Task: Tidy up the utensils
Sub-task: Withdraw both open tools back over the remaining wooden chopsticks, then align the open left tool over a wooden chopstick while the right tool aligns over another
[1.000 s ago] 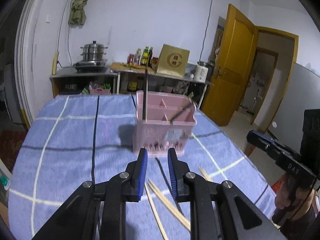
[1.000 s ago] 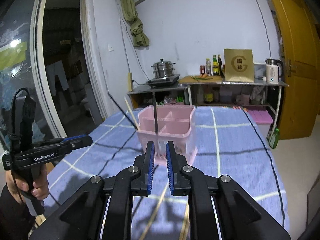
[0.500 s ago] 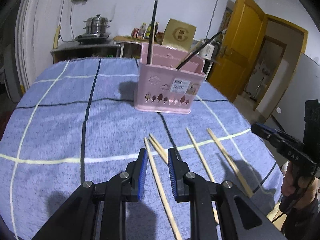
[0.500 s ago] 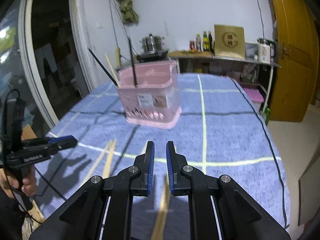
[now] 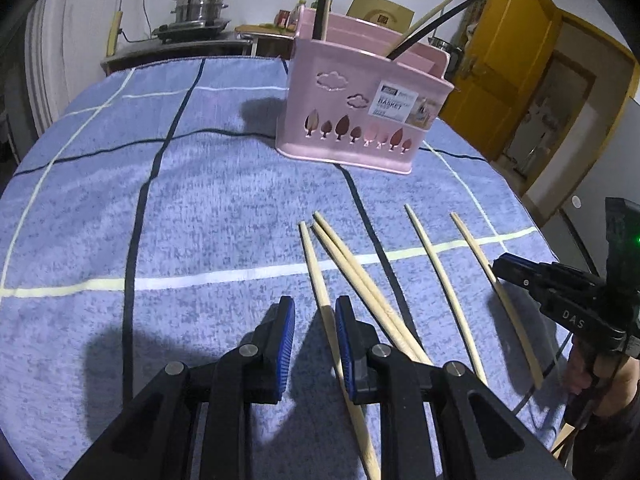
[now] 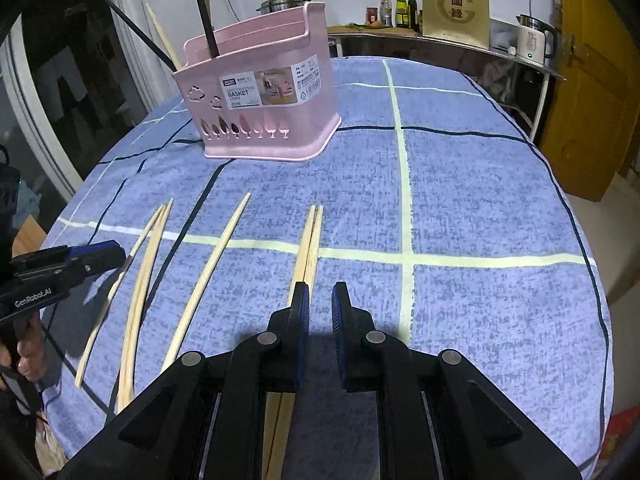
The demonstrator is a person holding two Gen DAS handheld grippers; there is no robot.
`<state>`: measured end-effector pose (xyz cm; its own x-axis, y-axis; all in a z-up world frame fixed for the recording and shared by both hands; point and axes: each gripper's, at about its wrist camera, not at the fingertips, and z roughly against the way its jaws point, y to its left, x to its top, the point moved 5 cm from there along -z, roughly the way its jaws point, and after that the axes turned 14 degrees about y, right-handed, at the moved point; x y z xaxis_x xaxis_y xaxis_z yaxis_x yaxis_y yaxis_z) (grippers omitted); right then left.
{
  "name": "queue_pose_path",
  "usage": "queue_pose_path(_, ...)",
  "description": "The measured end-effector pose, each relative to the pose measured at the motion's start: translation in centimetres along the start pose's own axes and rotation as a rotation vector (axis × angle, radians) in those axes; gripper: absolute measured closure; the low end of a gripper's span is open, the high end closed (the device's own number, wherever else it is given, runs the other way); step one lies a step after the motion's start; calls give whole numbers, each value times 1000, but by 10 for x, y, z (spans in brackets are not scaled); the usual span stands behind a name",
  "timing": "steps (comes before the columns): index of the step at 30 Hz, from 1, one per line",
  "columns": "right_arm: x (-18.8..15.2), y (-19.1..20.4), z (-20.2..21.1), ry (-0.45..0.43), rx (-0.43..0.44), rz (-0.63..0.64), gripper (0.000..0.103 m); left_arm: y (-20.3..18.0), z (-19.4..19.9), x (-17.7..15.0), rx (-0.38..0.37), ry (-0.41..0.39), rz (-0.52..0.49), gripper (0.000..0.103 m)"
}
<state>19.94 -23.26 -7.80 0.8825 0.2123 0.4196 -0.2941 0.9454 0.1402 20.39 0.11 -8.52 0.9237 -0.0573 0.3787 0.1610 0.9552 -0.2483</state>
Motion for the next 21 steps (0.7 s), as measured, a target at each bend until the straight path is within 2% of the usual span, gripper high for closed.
queue_pose_path(21,-5,9,1,22,-10,30,91,-2,-2,2,22,0,-11,83)
